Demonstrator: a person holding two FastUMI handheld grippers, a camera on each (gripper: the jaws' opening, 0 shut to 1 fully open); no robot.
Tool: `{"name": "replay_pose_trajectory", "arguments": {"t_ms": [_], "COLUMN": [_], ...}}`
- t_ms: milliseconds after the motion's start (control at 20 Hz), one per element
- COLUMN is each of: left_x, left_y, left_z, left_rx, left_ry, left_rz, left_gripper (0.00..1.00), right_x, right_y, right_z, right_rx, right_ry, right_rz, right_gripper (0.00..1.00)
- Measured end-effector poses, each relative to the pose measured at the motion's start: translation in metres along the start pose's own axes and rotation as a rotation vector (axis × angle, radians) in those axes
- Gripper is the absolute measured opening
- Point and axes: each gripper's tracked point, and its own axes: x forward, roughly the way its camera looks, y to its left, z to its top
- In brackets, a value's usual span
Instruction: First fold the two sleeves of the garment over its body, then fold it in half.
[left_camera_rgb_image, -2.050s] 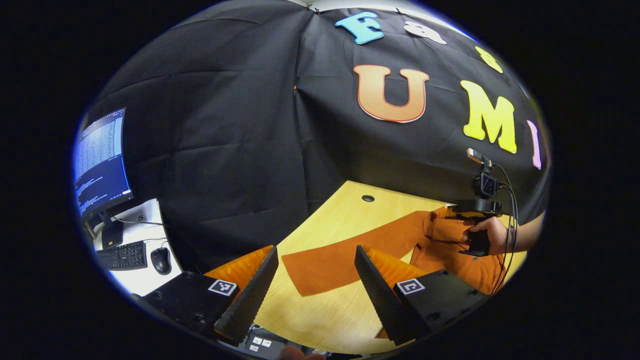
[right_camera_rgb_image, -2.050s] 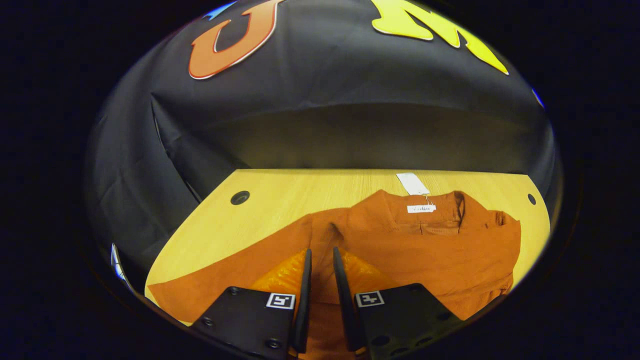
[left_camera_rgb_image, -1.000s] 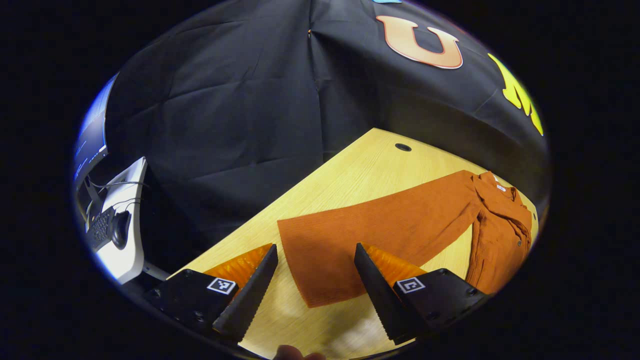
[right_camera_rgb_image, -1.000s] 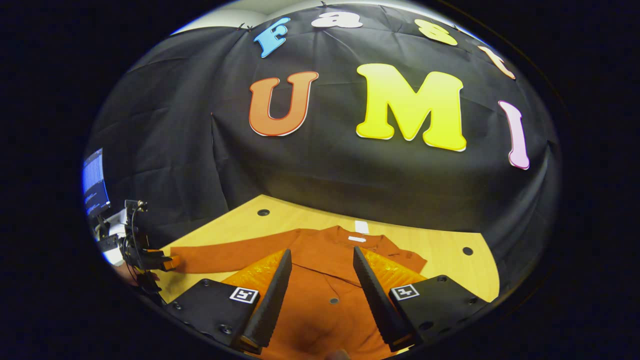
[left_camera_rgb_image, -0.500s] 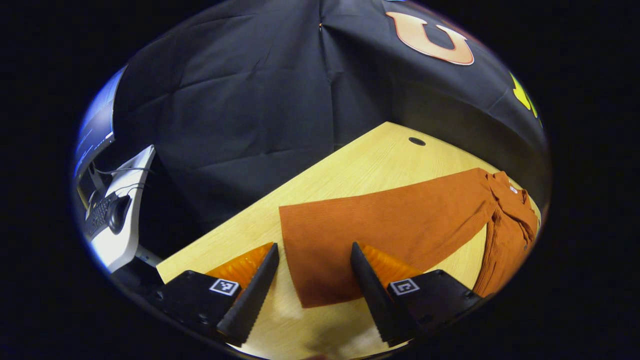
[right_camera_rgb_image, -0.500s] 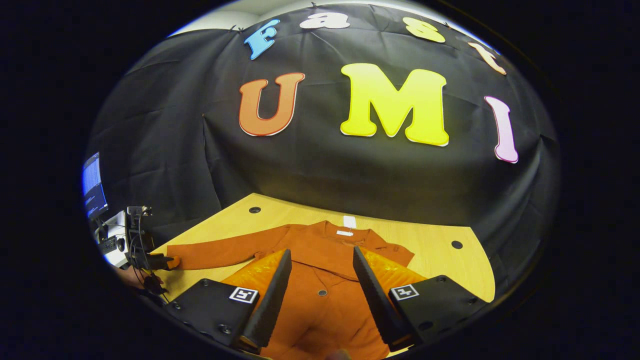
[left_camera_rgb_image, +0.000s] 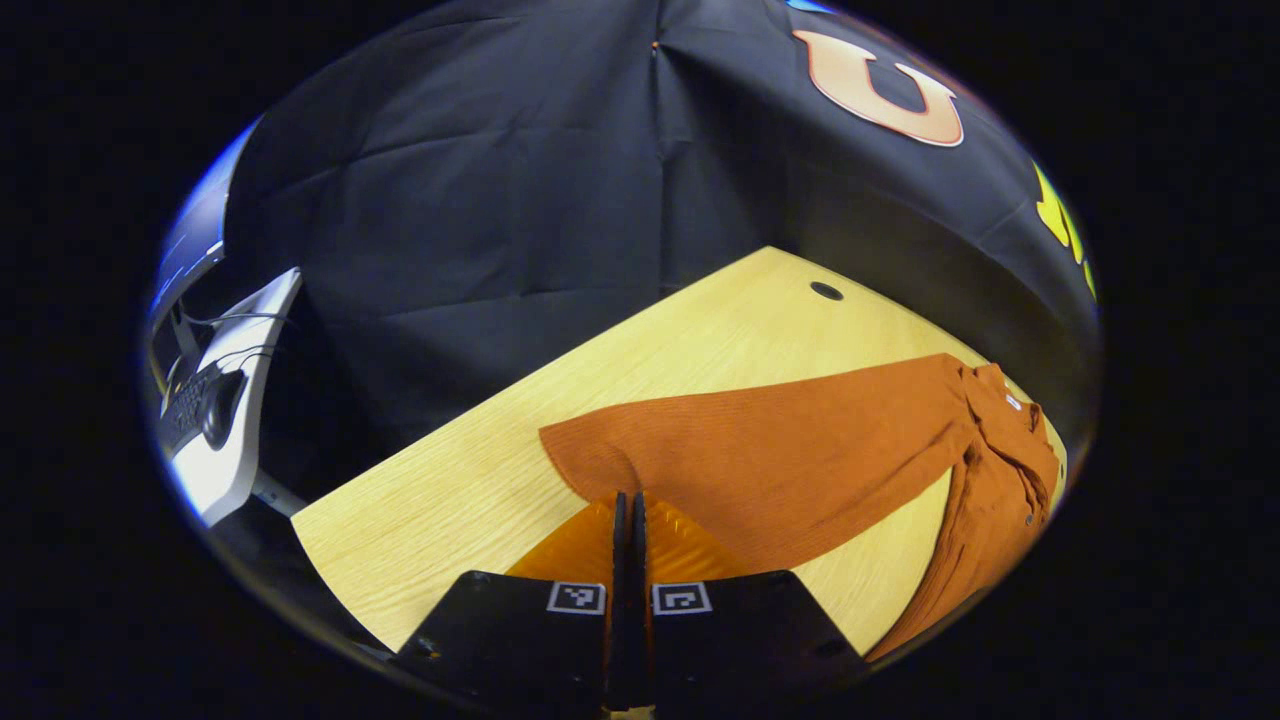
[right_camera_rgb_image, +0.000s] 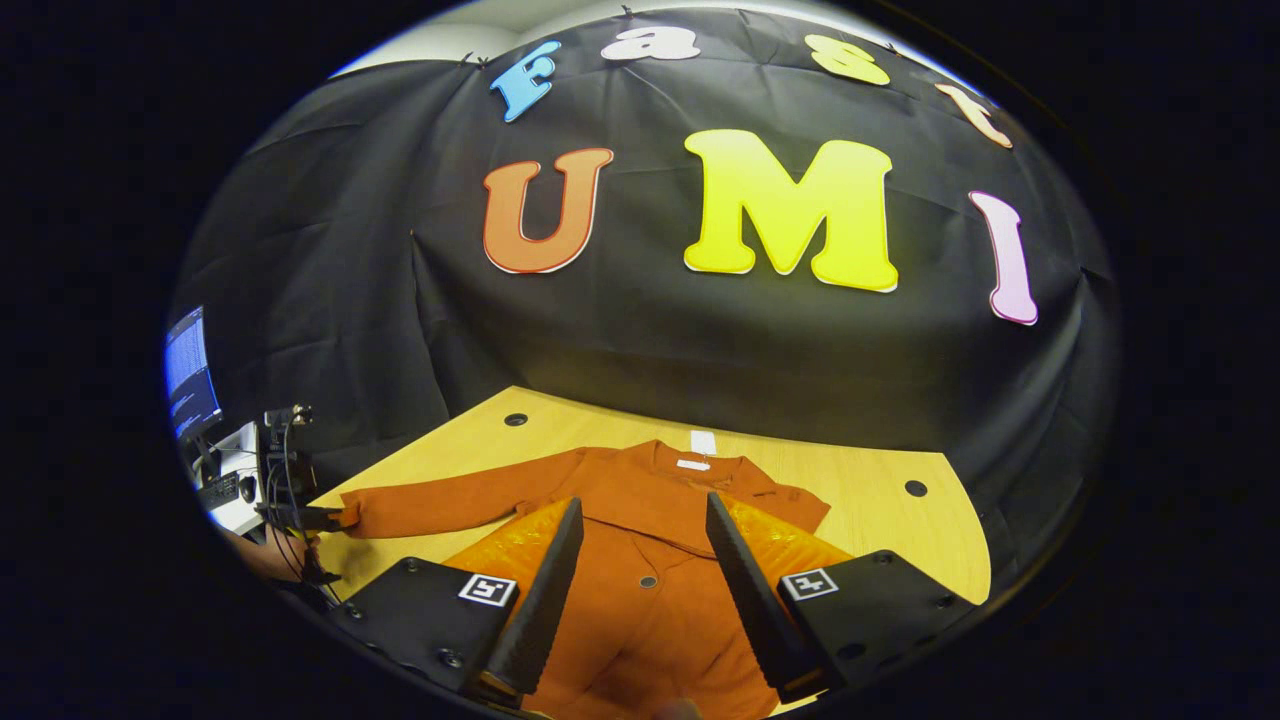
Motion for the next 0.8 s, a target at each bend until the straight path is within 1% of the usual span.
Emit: {"name": "replay_pose_trajectory", "arguments": {"t_ms": [50,100,300,400,650,800], "left_x": [-0.003,-0.007,-0.011,-0.015,-0.024,-0.035], "left_y": [-0.009,-0.016,-0.037,-0.053,-0.125,-0.174], "left_z": [0.001,0.008,0.041,0.072,0.146,0.188], "left_rx": [-0.025,-0.034,-0.042,-0.043,-0.01,0.054], "left_ry": [0.011,0.007,-0.012,-0.051,-0.128,-0.17], "left_rz": [-0.045,-0.068,-0.135,-0.174,-0.307,-0.376], "left_gripper": [0.03,0.03,0.03,0.03,0.03,0.03], "right_x": [-0.004,-0.007,-0.018,-0.026,-0.044,-0.052], "right_y": [-0.003,-0.007,-0.022,-0.032,-0.073,-0.1], "right_z": [-0.001,-0.002,-0.021,-0.029,-0.04,-0.045], "right_rx": [0.003,0.003,0.023,0.052,0.128,0.172], "right_ry": [-0.003,-0.006,0.013,0.022,0.017,0.007], "right_rz": [-0.005,-0.012,-0.033,-0.045,-0.113,-0.155], "right_gripper": [0.81,0.81,0.81,0.81,0.81,0.81]}}
